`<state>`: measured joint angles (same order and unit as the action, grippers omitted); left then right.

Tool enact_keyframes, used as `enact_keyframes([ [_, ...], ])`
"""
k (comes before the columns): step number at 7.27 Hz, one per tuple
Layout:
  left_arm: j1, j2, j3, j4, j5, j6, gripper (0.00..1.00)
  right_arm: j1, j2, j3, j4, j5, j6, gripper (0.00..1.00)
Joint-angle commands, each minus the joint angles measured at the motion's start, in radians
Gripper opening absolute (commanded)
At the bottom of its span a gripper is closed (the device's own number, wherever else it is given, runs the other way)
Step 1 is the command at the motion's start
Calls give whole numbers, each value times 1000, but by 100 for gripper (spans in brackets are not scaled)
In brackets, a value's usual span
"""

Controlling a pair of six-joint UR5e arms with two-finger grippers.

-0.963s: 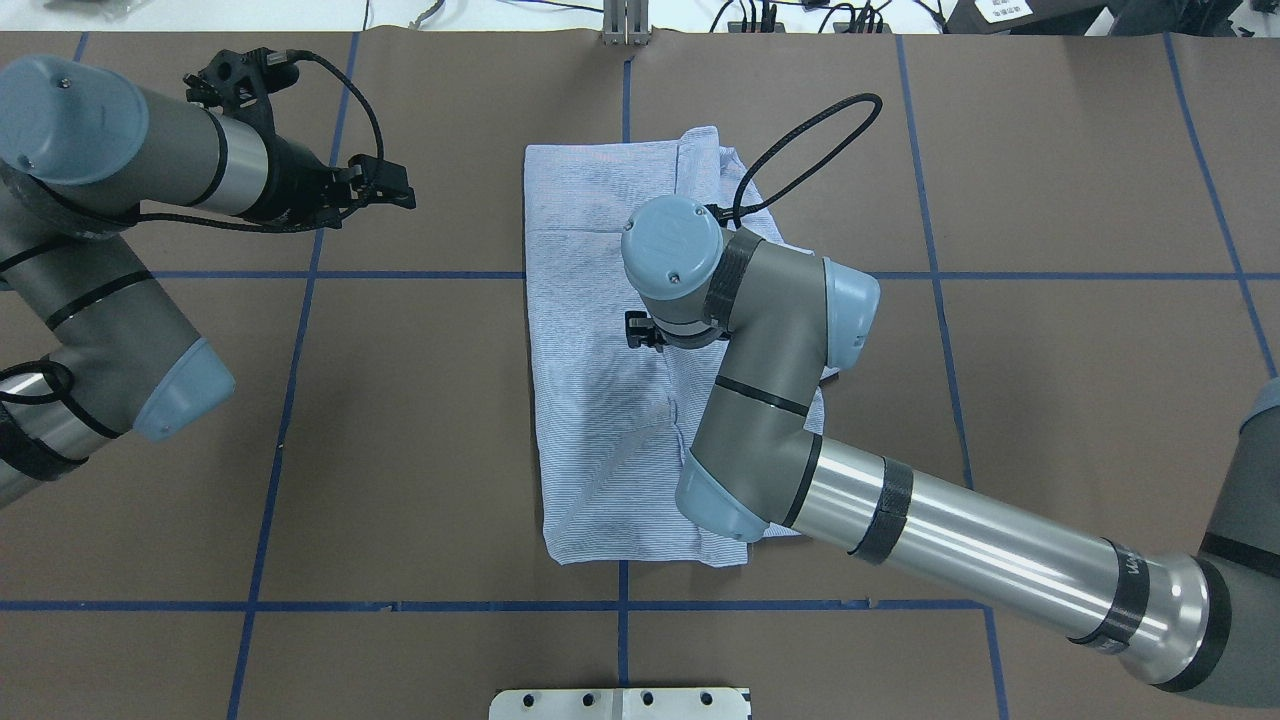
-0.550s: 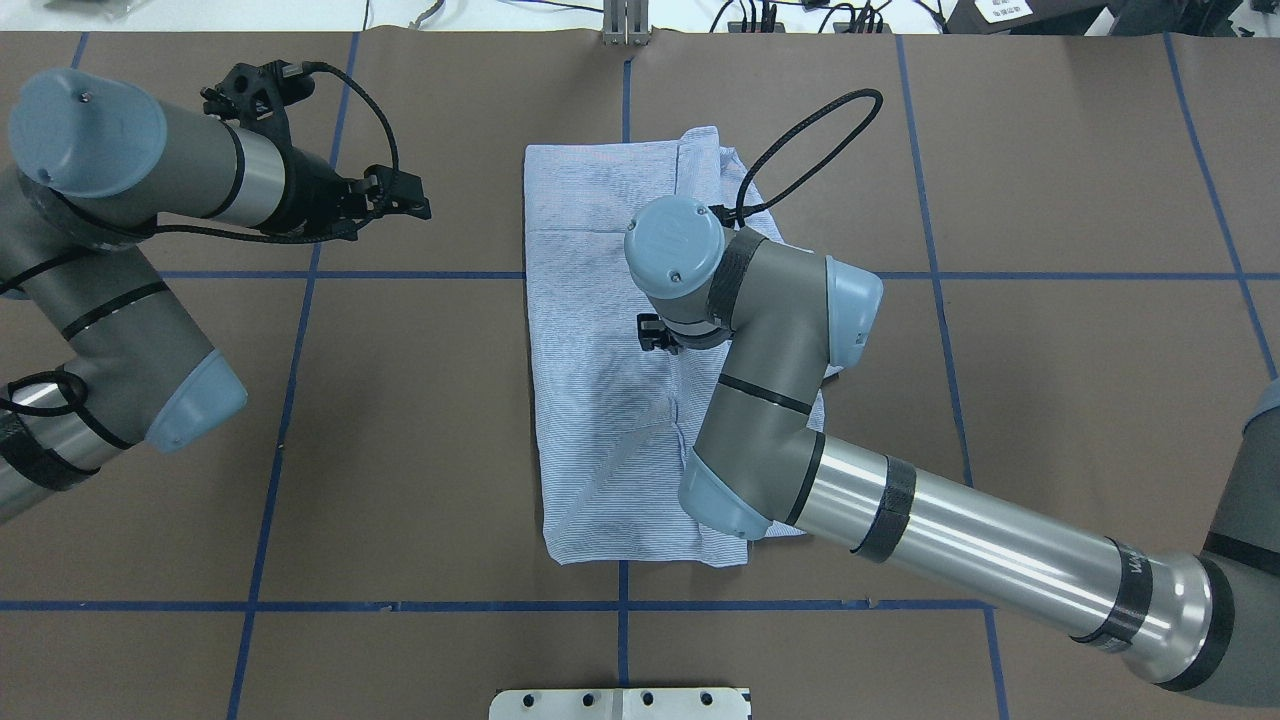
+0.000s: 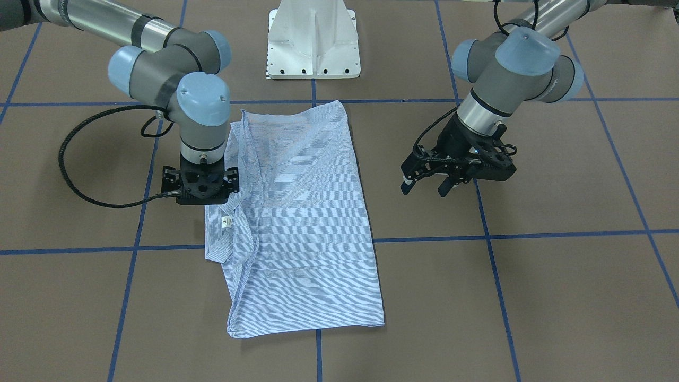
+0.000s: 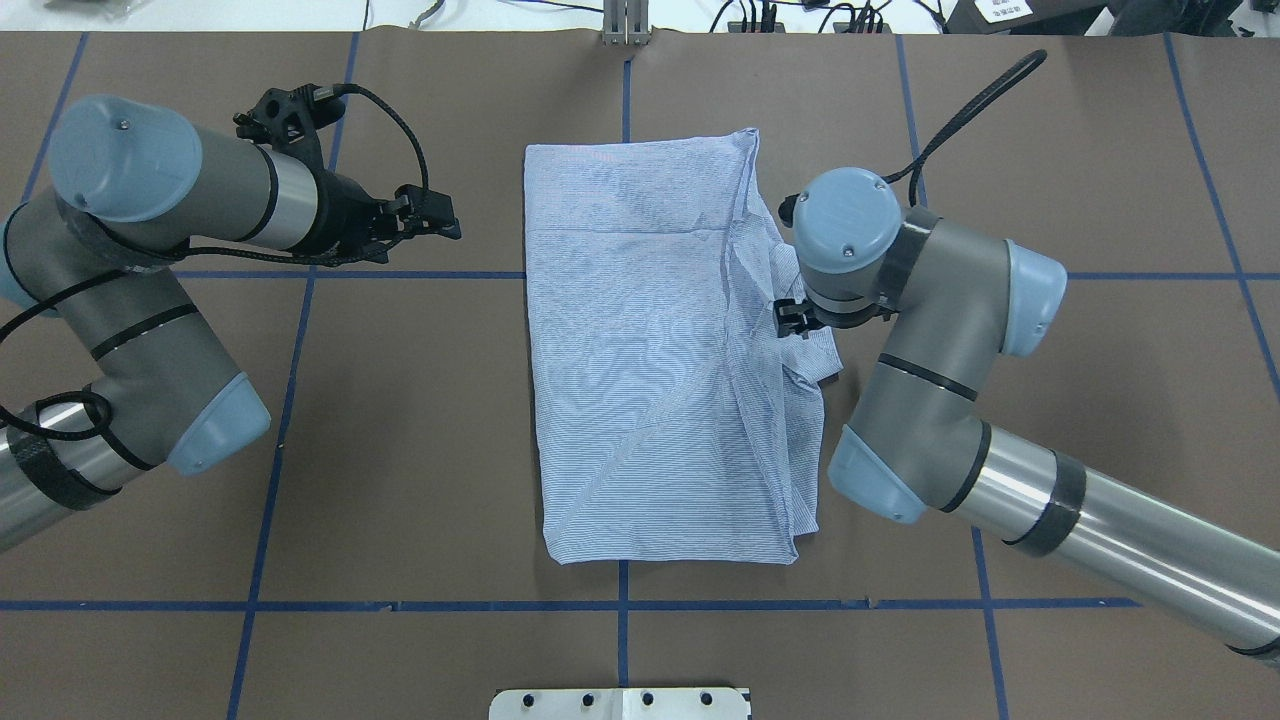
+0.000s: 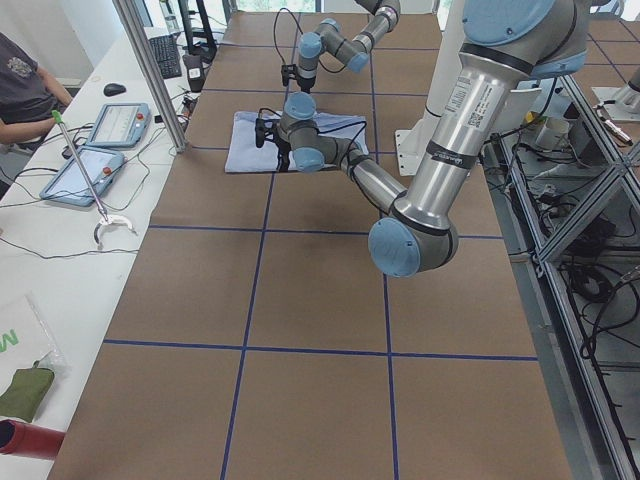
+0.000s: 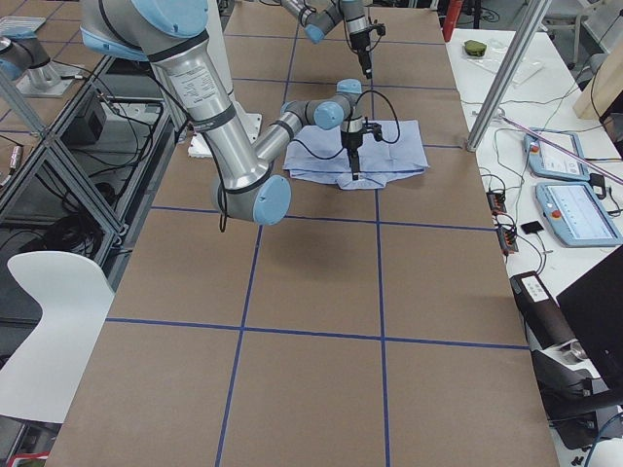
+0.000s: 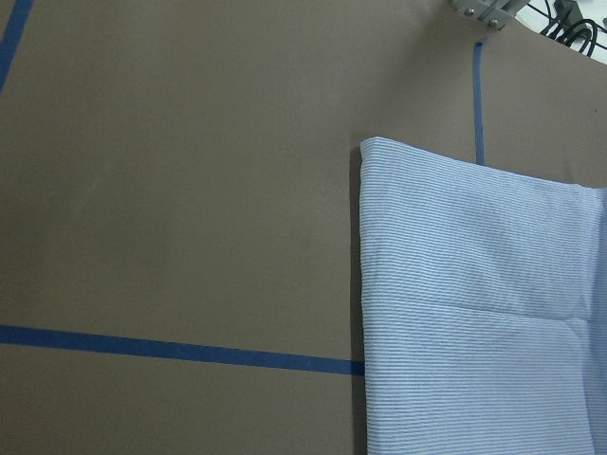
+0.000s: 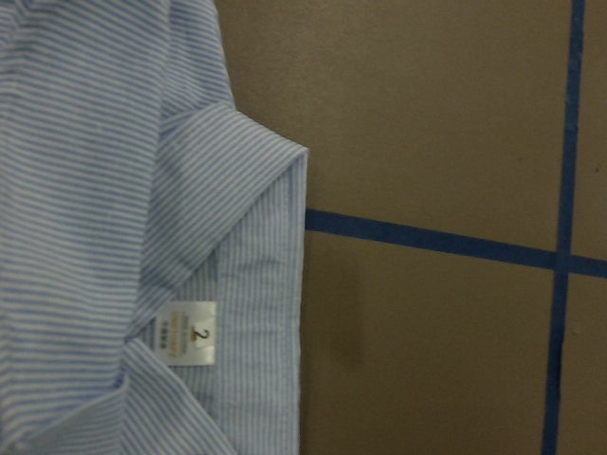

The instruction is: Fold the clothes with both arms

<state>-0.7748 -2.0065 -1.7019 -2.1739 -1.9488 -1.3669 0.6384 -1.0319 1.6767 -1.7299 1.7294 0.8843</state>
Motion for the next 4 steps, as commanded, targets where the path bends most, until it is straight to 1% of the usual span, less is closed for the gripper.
enact_keyframes([
  [1, 3, -6, -1, 0, 2, -8, 100, 35, -19, 64, 1, 56, -34, 100],
  [2, 3, -6, 1, 2, 1, -8, 100, 35, 27, 67, 4, 70, -21, 100],
  [4, 6, -5, 4, 0, 1, -6, 100, -12, 82, 54, 13, 62, -10, 100],
])
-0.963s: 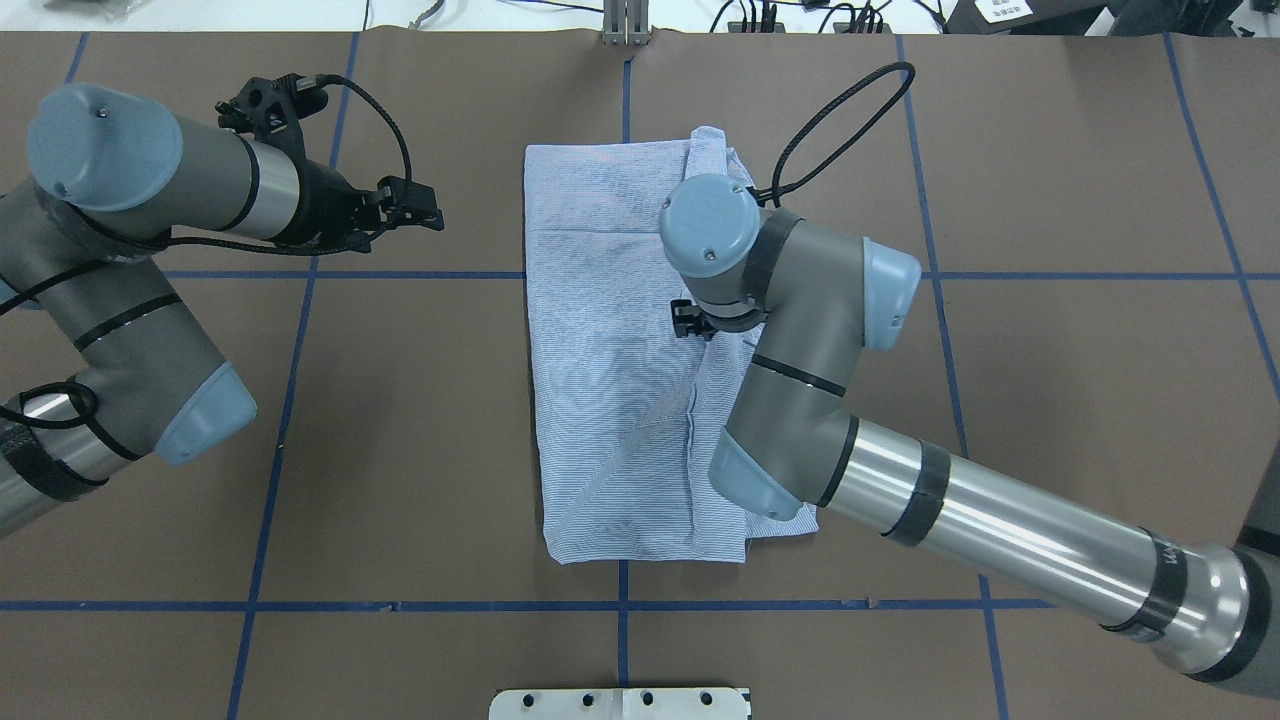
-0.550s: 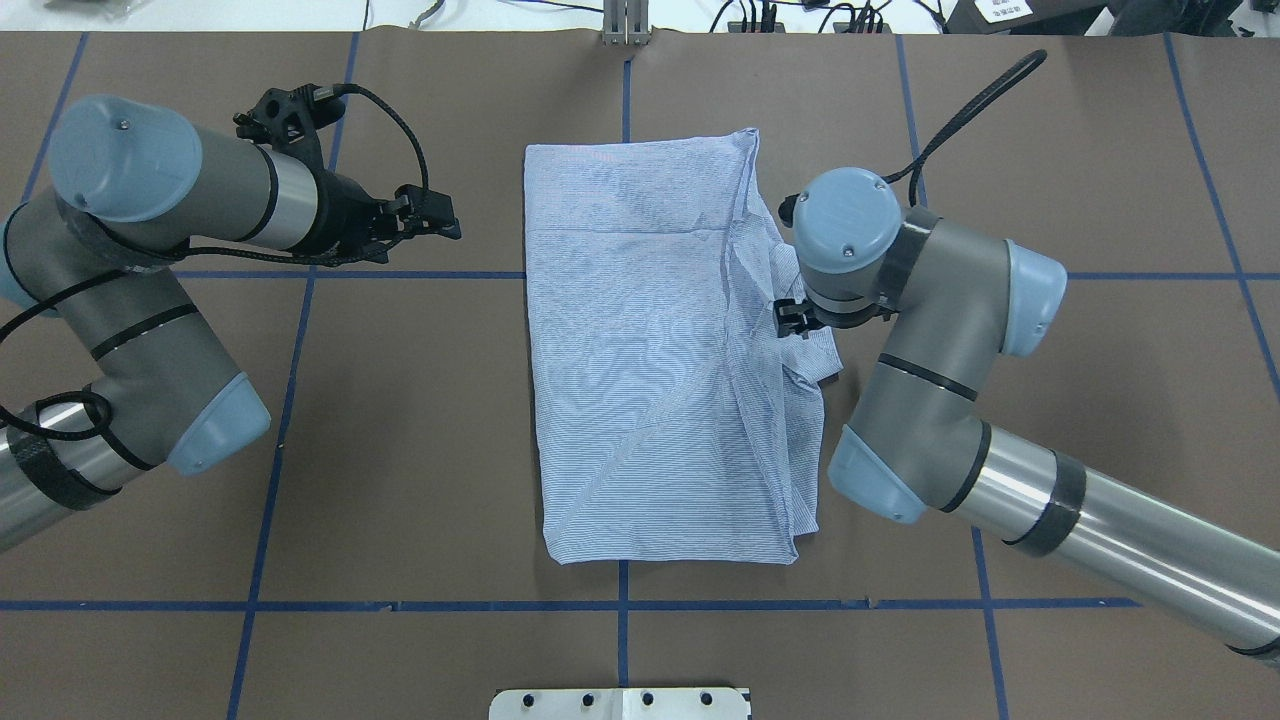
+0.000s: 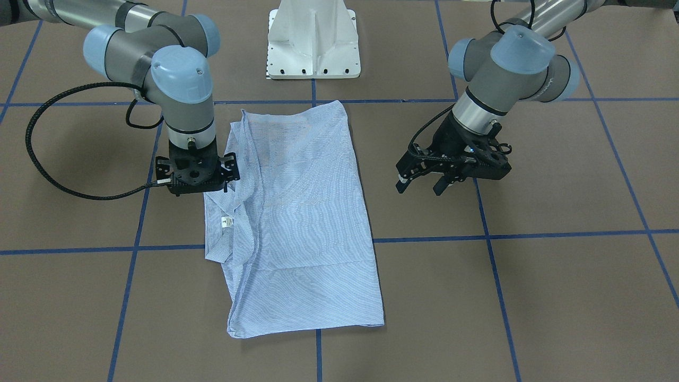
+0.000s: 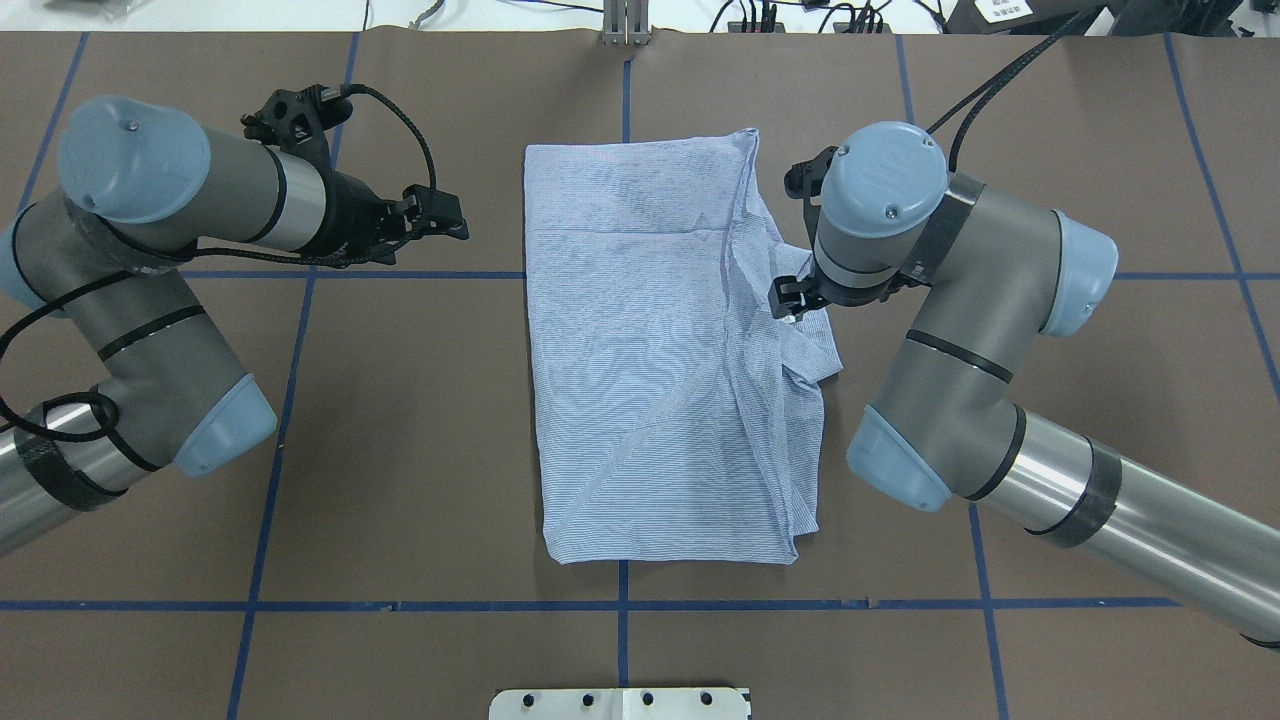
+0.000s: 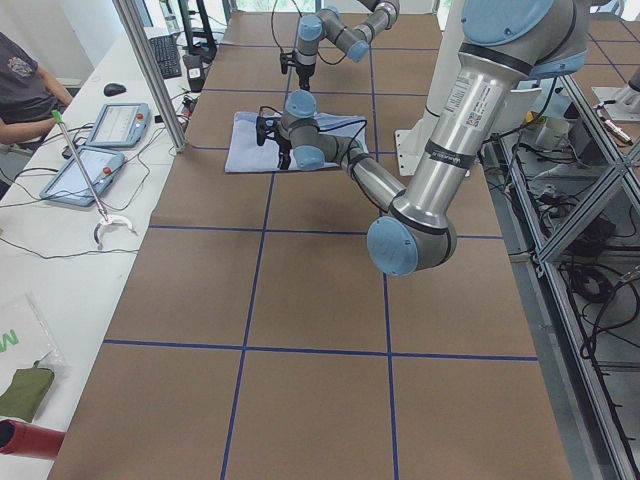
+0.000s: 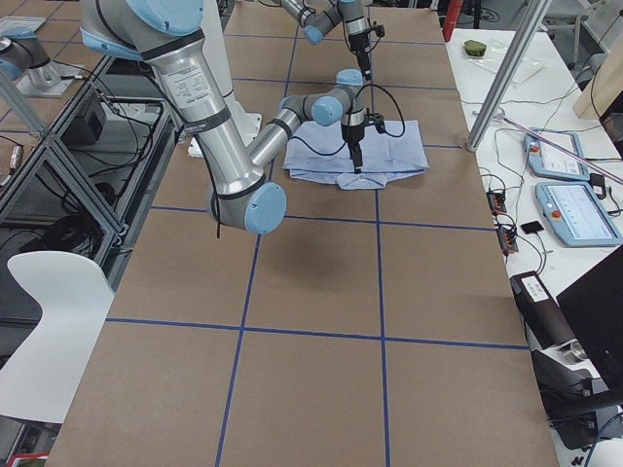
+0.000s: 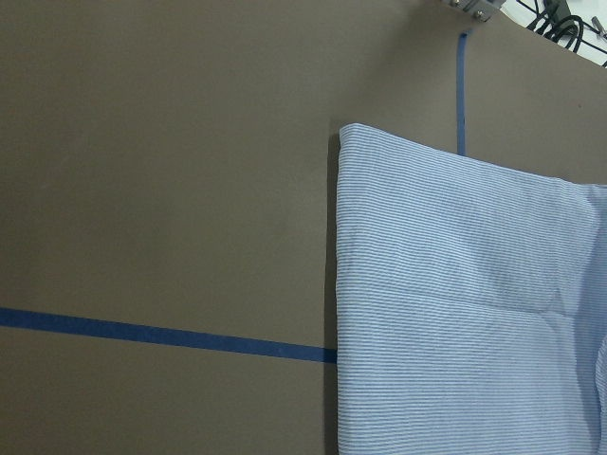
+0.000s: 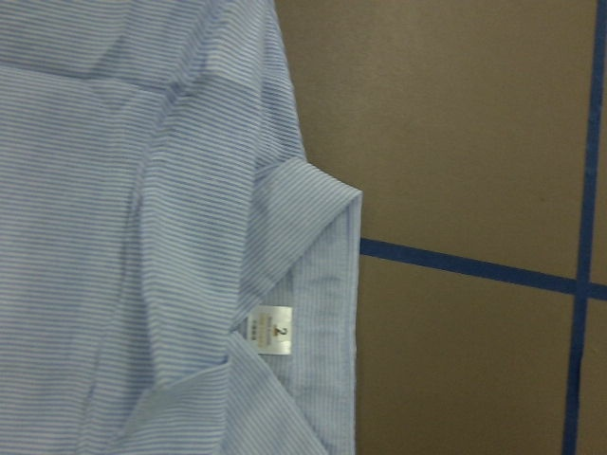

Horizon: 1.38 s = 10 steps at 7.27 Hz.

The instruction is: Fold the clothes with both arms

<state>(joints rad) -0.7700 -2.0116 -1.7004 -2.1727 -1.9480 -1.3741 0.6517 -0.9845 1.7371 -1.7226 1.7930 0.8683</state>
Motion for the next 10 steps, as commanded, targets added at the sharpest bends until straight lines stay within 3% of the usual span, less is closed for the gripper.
enact_keyframes([
  [1, 1, 1, 8, -3, -2, 1, 100, -47, 56, -25, 8, -9, 14, 100],
  [3, 5, 5, 11, -6, -2, 1, 100, -111, 89, -82, 6, -114, 15, 100],
  [10, 18, 4, 7, -6, -2, -8, 100, -133, 110, -200, 36, -121, 5, 100],
])
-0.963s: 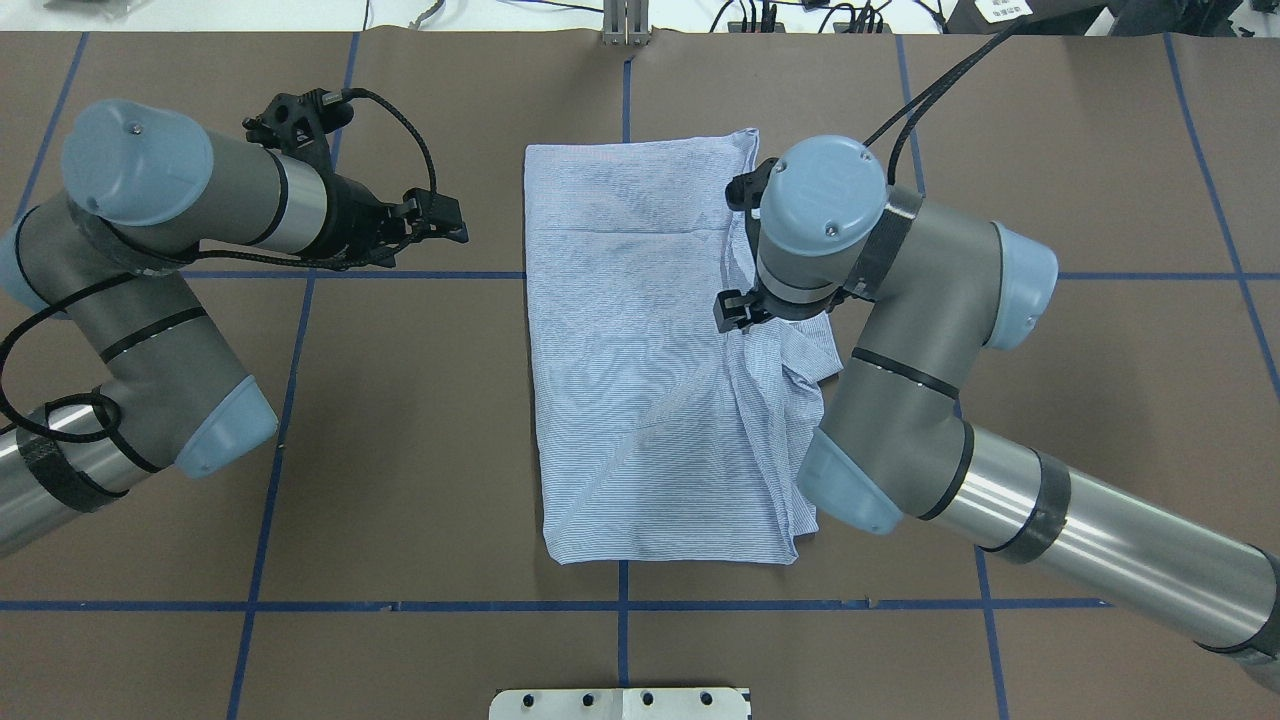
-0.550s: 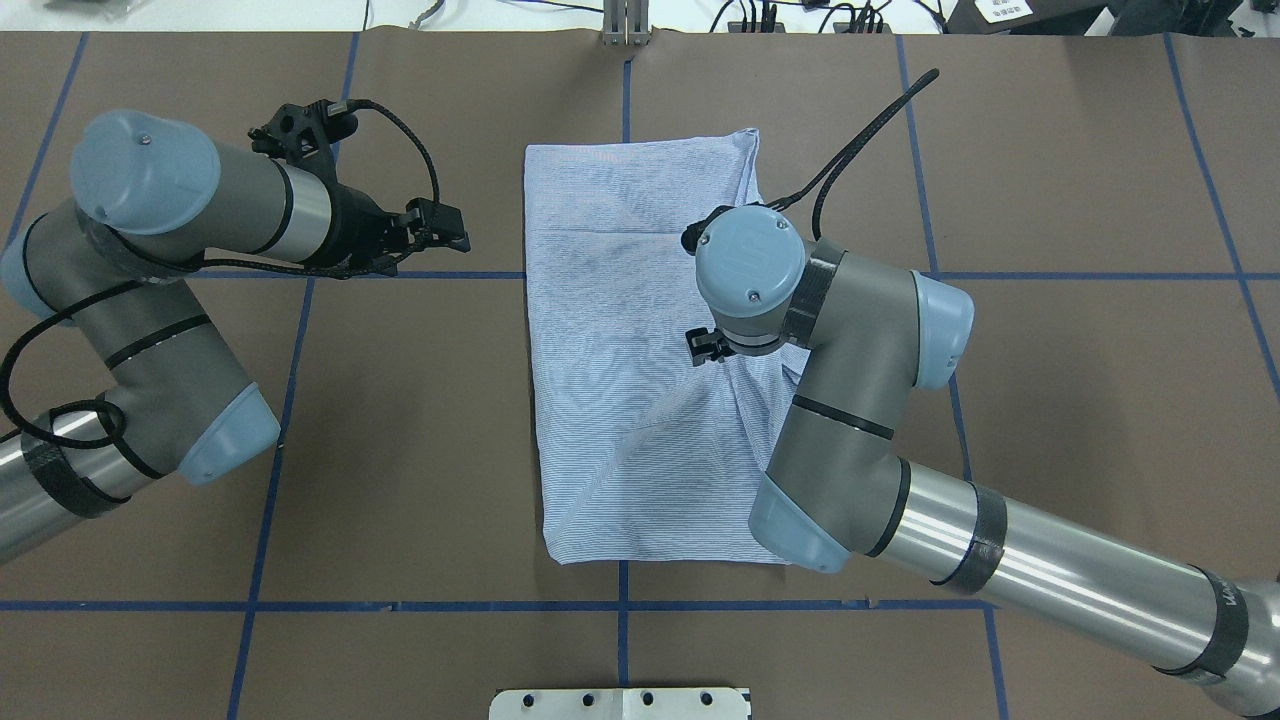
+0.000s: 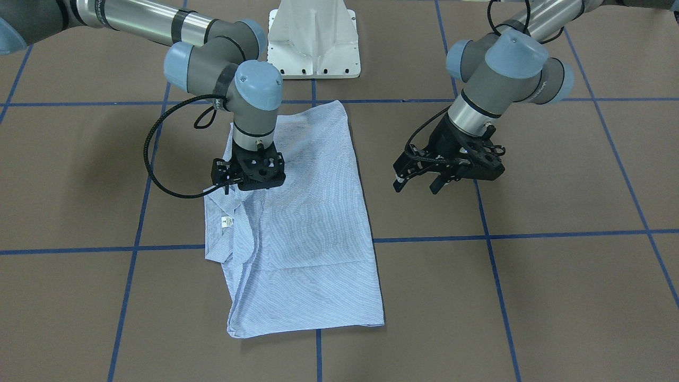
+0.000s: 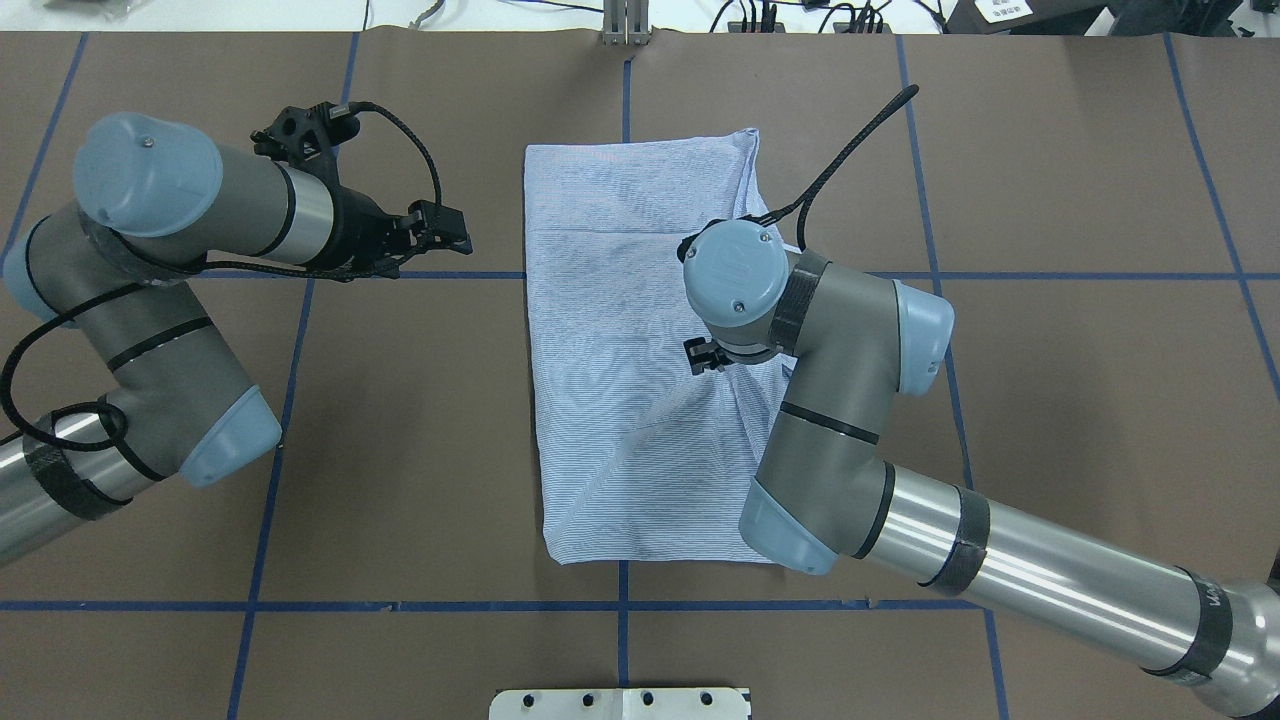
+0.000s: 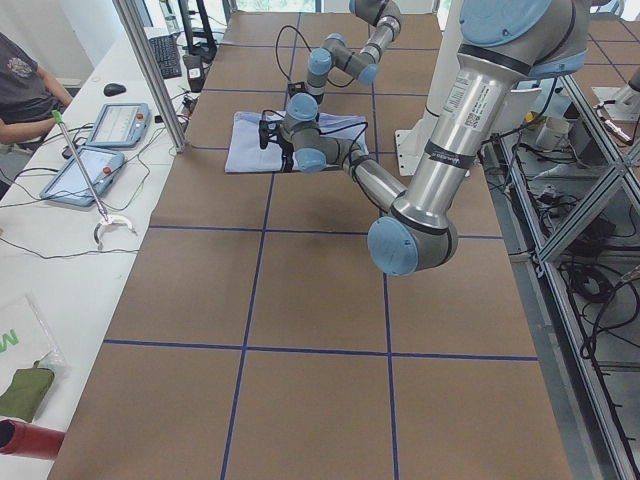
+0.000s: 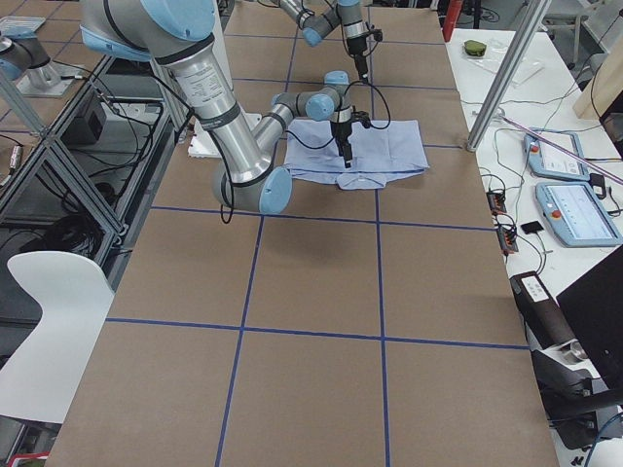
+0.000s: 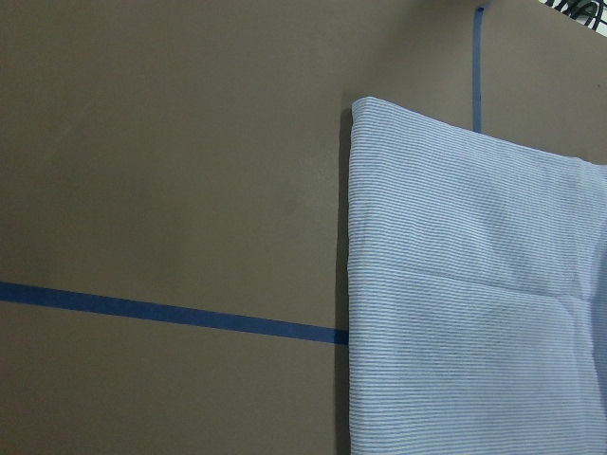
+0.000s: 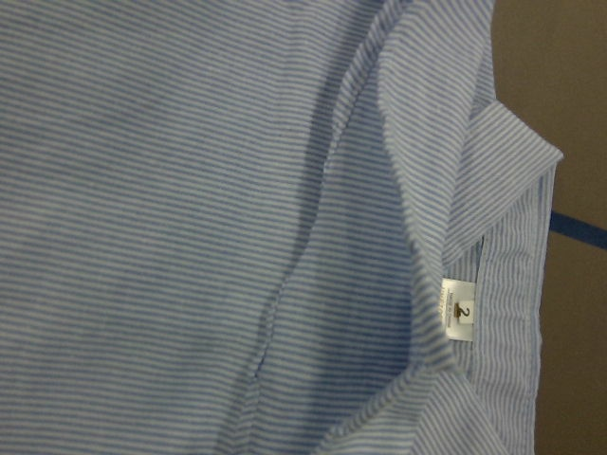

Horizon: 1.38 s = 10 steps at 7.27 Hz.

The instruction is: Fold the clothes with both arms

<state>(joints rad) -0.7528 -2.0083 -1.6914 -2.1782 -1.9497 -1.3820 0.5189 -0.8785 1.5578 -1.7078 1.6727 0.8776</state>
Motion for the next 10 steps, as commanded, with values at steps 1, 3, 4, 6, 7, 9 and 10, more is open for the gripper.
enact_keyframes([
  [1, 1, 0, -2, 0, 0, -2, 100, 0, 4, -37, 36, 1, -3, 100],
  [3, 3, -1, -7, 0, 0, -3, 100, 0, -4, -42, 34, 1, -5, 100],
  [4, 12, -1, -5, 0, 0, -11, 100, 0, -8, -42, 34, 2, -6, 100],
  [6, 21, -3, -4, 0, 0, -12, 100, 16, -13, -38, 33, 10, -11, 100],
  [7, 21, -3, 1, 0, 0, -11, 100, 35, -22, -27, 30, 19, -15, 100],
  [9, 29, -3, 3, 0, 0, -12, 100, 64, -57, -1, 27, 30, -37, 100],
  [10, 30, -4, 1, 0, 0, -26, 100, 84, -85, 22, 25, 30, -58, 100],
])
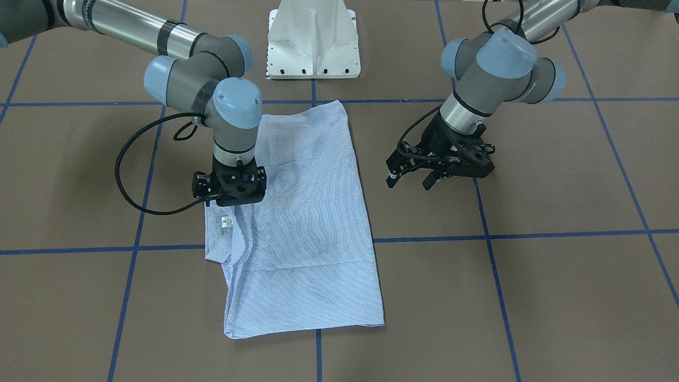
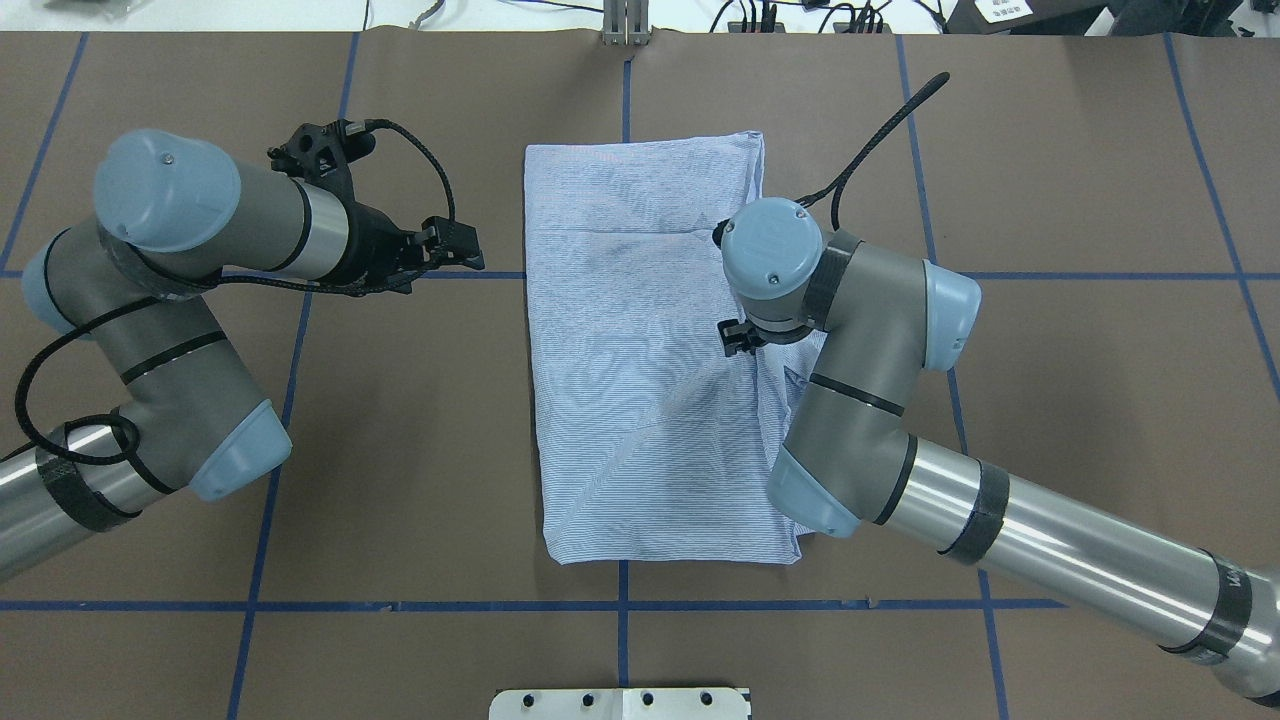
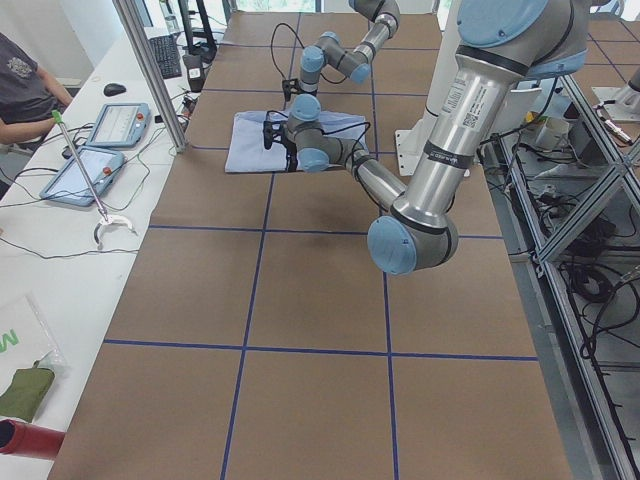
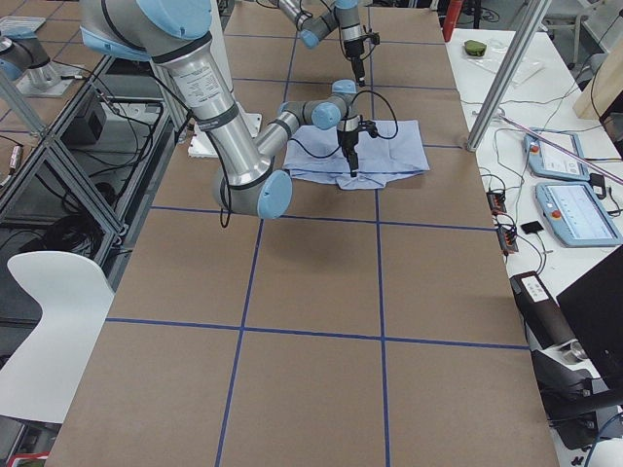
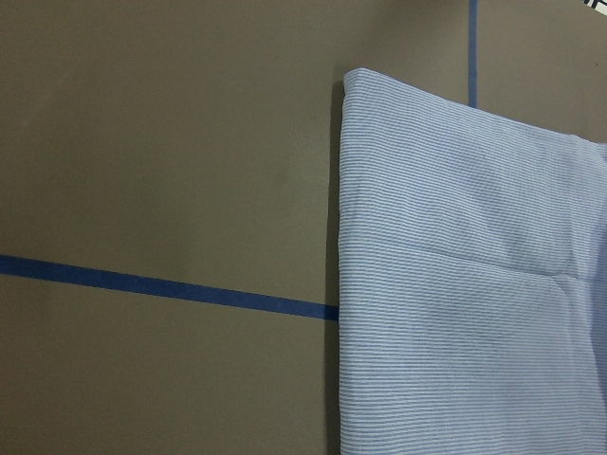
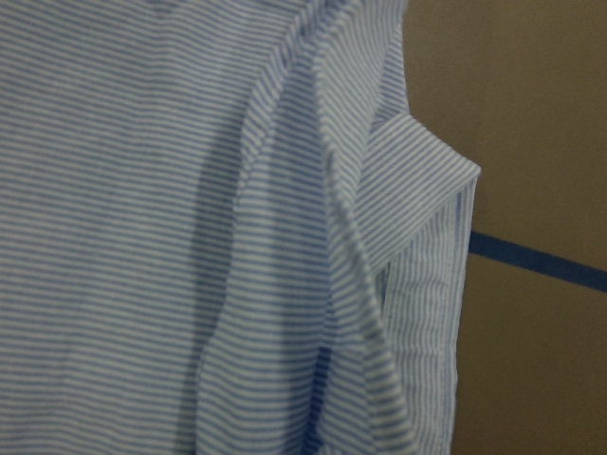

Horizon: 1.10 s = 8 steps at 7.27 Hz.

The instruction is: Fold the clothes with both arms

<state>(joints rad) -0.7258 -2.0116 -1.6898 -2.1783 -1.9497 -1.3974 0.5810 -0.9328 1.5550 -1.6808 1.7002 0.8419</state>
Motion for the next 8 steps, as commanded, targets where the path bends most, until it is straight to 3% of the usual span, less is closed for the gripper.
enact_keyframes([
  [1, 11, -3, -1, 0, 2, -15, 100, 39, -58, 40, -2, 3, -55, 100],
  [4, 14, -9, -14, 3, 3, -25, 100, 75, -119, 89, 0, 22, -121, 100],
  [8, 86, 14, -108, 14, -2, -78, 100, 85, -181, 333, -2, 186, -71, 100],
])
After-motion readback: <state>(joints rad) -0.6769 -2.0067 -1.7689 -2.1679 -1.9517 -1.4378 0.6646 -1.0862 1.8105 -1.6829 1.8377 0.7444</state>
